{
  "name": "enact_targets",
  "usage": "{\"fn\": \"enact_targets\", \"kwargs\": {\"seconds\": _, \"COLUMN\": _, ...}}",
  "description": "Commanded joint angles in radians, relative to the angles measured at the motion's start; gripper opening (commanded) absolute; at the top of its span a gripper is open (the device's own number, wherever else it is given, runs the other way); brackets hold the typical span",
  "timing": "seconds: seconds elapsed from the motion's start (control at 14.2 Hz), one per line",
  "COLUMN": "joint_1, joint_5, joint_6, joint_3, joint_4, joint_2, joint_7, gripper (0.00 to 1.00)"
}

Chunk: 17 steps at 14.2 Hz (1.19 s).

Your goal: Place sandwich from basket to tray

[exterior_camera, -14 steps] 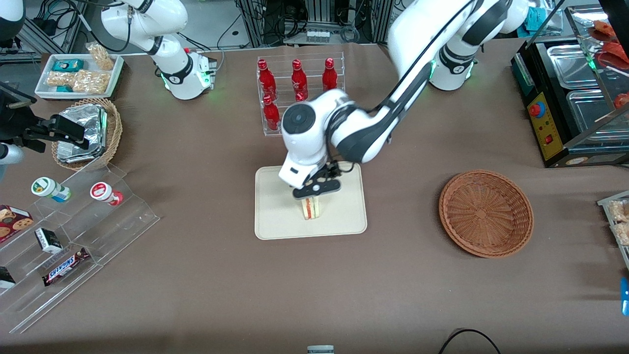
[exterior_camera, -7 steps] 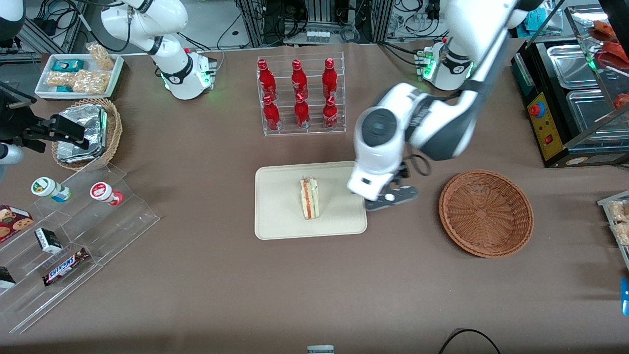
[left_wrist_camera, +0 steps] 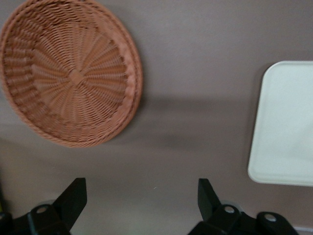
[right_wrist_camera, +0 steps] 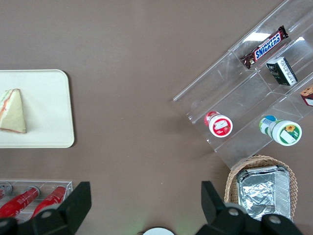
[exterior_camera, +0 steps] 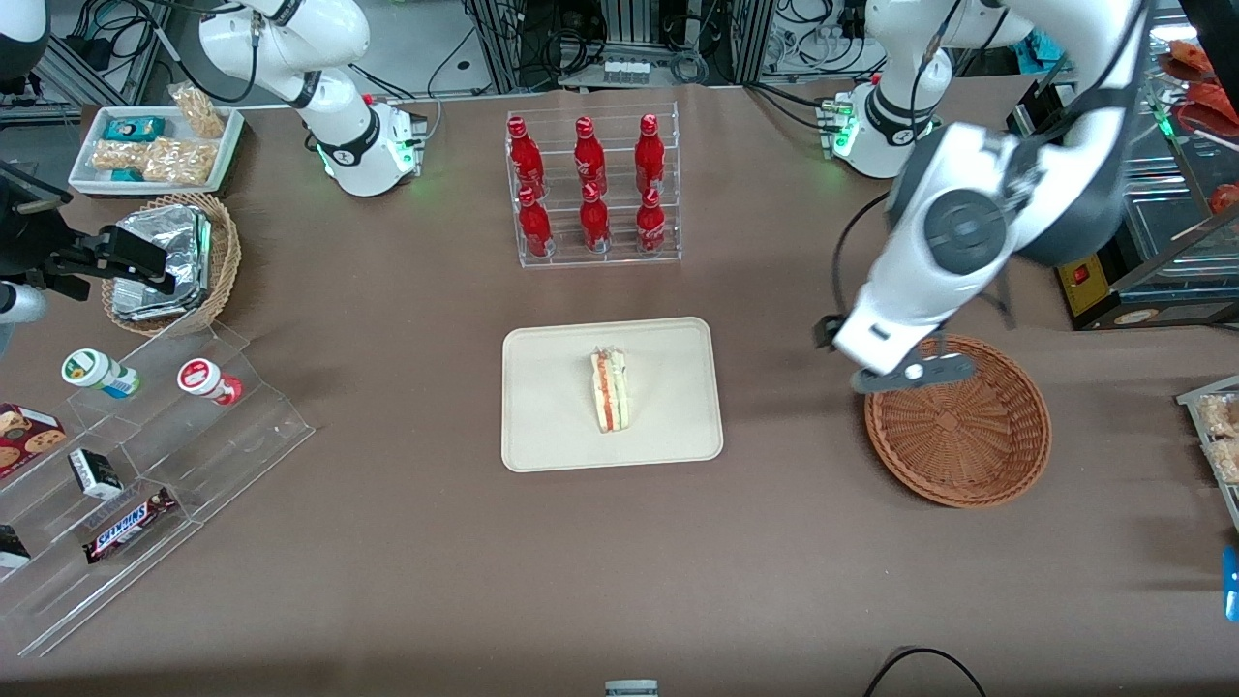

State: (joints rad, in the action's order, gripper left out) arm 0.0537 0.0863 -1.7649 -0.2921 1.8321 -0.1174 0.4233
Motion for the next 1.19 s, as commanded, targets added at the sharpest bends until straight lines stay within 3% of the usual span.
{"fn": "enact_targets", "kwargs": {"seconds": 0.0, "joint_1": -0.063, "joint_5": -0.028, "joint_6": 0.068, "joint_3": 0.007, "joint_4": 0.044, "joint_2": 0.106, "joint_7": -0.151, "gripper": 1.0}}
{"fn": "enact_targets", "kwargs": {"seconds": 0.49, "joint_1": -0.058, "joint_5": -0.054, "joint_6": 0.22, "joint_3": 0.201, "joint_4": -0.141, "joint_2": 0.151, "joint_7": -0.412, "gripper": 1.0}}
{"fn": "enact_targets", "kwargs": {"seconds": 1.12, "joint_1": -0.057, "joint_5": -0.053, "joint_6": 0.209, "joint_3": 0.26, "joint_4": -0.201, "joint_2": 0.154, "joint_7": -0.408, "gripper": 1.0}}
